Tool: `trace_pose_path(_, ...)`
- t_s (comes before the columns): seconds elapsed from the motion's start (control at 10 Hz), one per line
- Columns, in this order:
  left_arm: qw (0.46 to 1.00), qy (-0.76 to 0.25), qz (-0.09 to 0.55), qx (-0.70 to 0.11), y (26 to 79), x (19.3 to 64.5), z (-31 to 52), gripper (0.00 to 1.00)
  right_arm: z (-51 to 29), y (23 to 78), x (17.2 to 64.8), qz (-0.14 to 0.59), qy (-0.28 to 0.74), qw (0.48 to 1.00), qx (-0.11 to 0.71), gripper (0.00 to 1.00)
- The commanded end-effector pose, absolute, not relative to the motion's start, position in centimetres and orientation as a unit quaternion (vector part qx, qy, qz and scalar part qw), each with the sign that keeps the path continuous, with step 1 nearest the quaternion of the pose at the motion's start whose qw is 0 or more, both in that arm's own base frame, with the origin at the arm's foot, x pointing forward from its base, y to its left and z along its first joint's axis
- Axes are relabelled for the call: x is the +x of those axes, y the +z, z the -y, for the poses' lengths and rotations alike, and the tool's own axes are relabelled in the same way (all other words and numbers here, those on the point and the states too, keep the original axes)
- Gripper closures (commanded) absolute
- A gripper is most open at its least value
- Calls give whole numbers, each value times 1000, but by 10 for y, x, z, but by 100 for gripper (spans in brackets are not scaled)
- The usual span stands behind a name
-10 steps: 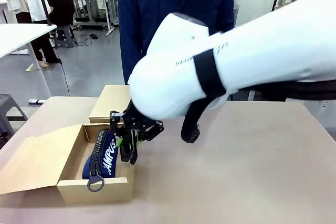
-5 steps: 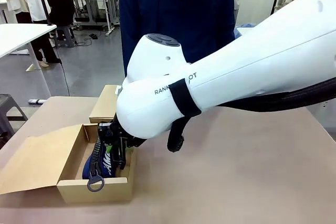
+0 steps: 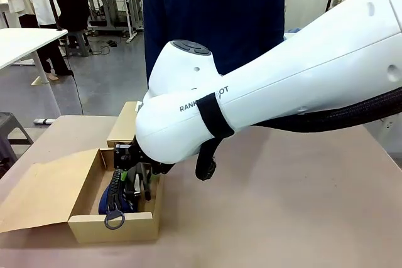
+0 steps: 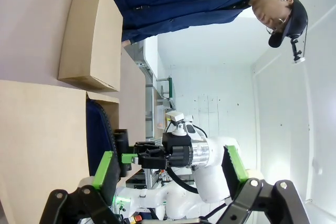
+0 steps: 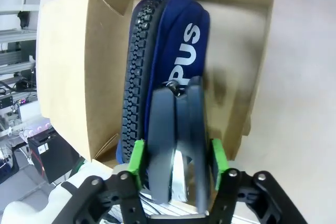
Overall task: Place items inside the box.
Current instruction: Pick up a Pencil pouch or Stapler and place it inside the Mailer Box closest to the robot.
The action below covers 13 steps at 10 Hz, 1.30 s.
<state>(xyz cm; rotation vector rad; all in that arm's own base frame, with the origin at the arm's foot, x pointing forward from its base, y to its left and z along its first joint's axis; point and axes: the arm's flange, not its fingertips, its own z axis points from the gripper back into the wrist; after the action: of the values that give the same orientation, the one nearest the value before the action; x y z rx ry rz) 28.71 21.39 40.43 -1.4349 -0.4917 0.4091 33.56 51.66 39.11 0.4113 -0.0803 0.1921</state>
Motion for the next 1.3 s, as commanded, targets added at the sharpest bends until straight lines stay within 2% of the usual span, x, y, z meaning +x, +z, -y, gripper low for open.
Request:
trace_pose_path(0.0, 703, 178, 229, -650, 404, 286, -213, 0, -524, 396, 337, 40, 85, 975, 202, 0)
trace_pose_path(0.4, 703, 178, 229, -650, 404, 286, -213, 0, -523, 397, 337, 41, 88, 972, 212, 0)
trace_pose_path(0.6, 703, 178, 229, -650, 404, 286, -213, 0, -511, 405, 342, -2, 102, 972, 211, 0)
trace_pose_path(0.9, 703, 178, 229, -650, 404, 286, -213, 0, -391, 450, 390, -84, 101, 959, 249, 0)
trace_pose_path(1.2, 703, 178, 229, -650, 404, 286, -213, 0, -213, 475, 419, -110, 16, 946, 306, 0)
